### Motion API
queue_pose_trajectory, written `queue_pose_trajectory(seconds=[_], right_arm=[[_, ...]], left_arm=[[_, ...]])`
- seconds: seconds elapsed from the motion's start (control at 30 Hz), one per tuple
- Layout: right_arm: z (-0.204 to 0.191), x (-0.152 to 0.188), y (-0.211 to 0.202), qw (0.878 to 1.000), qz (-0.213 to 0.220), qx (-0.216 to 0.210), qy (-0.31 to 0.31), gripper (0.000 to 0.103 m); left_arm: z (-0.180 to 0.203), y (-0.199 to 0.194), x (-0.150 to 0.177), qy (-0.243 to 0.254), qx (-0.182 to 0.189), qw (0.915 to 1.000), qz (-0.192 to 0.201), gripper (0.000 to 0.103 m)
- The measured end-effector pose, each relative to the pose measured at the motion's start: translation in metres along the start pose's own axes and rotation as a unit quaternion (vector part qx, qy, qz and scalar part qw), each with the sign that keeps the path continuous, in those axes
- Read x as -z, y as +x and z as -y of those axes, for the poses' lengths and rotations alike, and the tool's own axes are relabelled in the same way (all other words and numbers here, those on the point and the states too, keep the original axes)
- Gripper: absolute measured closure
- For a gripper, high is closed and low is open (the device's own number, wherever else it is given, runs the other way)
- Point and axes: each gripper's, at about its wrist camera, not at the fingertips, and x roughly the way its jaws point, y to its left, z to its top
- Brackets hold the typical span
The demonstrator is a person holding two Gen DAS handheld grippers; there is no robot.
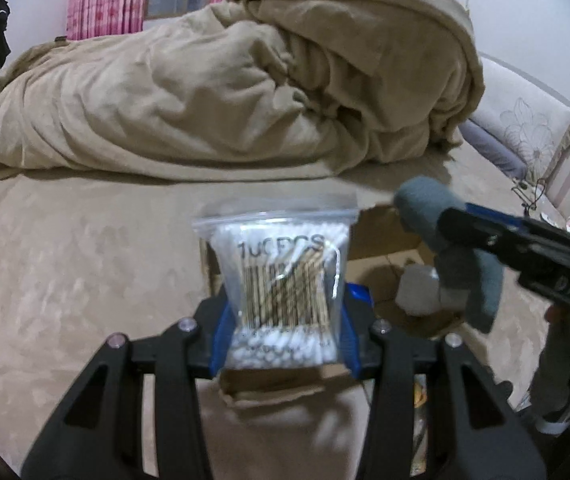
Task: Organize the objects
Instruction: 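Lower the cotton swab bag and grey gloves into the box and release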
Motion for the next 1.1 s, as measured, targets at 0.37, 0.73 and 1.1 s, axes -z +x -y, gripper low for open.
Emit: queue_pose_trajectory(seconds=[0.37, 0.73, 1.1], right_arm=[[0.008, 0.005, 0.022, 1.000, -0.007, 0.000, 0.011, 0.057], [0.011, -0.003, -0.031, 0.999, 0.041, 0.008, 0.019, 0.043], [0.004, 0.011, -0.112, 0.997, 0.078, 0.009, 0.017, 0.028]], left_arm=[[0.003, 0.013, 0.005, 0.003, -0.012, 0.9998, -0.015, 0.053], [0.010, -0.035, 0.000, -0.006, -0.005, 0.9997, 0.024, 0.032], [0.030, -0.112, 0.014, -0.012, 0.009, 0.9985, 0.053, 0.029]])
